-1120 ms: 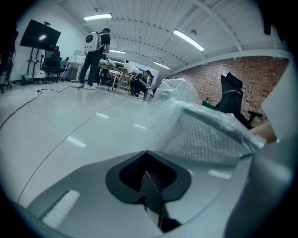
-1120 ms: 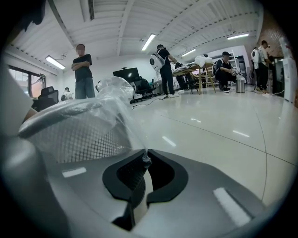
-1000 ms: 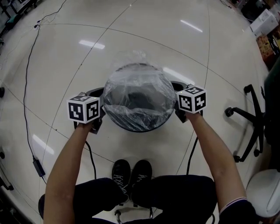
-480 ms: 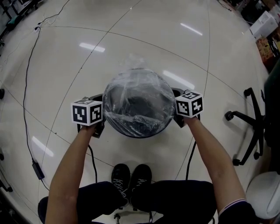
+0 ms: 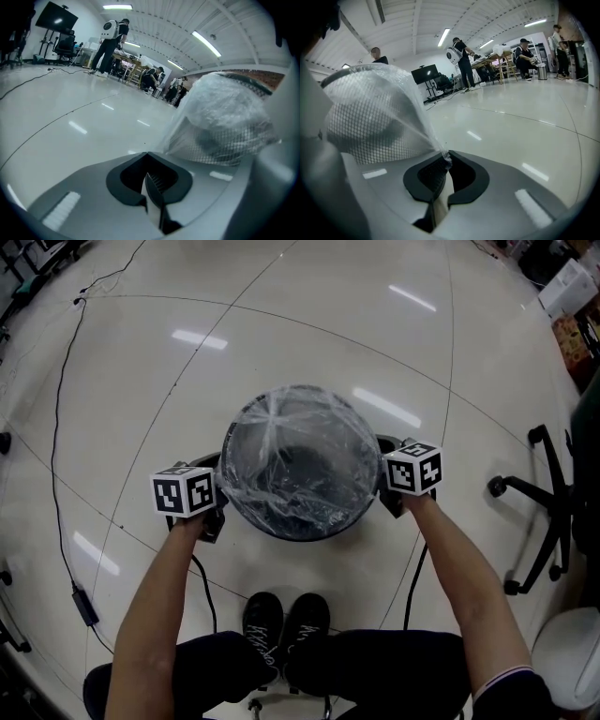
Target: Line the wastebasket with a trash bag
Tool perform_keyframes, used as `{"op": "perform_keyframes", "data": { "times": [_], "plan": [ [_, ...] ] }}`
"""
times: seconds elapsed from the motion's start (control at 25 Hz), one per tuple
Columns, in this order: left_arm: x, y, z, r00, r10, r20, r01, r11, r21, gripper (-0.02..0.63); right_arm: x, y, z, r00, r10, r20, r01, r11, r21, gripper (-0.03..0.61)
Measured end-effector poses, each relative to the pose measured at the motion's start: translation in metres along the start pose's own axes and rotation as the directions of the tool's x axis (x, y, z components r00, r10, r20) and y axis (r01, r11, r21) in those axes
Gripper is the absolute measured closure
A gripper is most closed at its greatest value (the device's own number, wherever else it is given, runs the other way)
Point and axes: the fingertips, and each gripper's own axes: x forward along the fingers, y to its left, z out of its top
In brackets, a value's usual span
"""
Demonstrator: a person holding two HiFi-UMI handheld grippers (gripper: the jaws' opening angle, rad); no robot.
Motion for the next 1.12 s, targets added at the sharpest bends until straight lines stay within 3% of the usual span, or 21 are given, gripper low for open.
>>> {"op": "perform_keyframes", "data": {
  "times": [0.56,0.68,0.8,1.12],
  "plan": [
    [0.004,0.028,-0.041,0.990,0.089,-0.106,-0.089,0.996,-0.002,0.601,0.013,-0.016,-0.038,0.994,-0.059,-0.094,0.061,0.998,0.011,0.577],
    [0.000,0.030,-0.040,0.989,0.107,-0.103,-0.107,0.994,0.013,0.601,0.011,-0.018,-0.040,0.992,-0.075,-0.104,0.077,0.997,0.013,0.567],
    [-0.006,0.032,-0.036,0.988,0.122,-0.096,-0.120,0.992,0.025,0.573,0.003,-0.021,-0.038,0.992,-0.085,-0.097,0.089,0.995,0.035,0.478],
    [-0.047,0.030,-0.030,0.989,0.142,-0.051,-0.141,0.990,0.025,0.507,-0.036,-0.024,-0.034,0.988,-0.140,-0.069,0.143,0.988,0.054,0.472]
  ]
}}
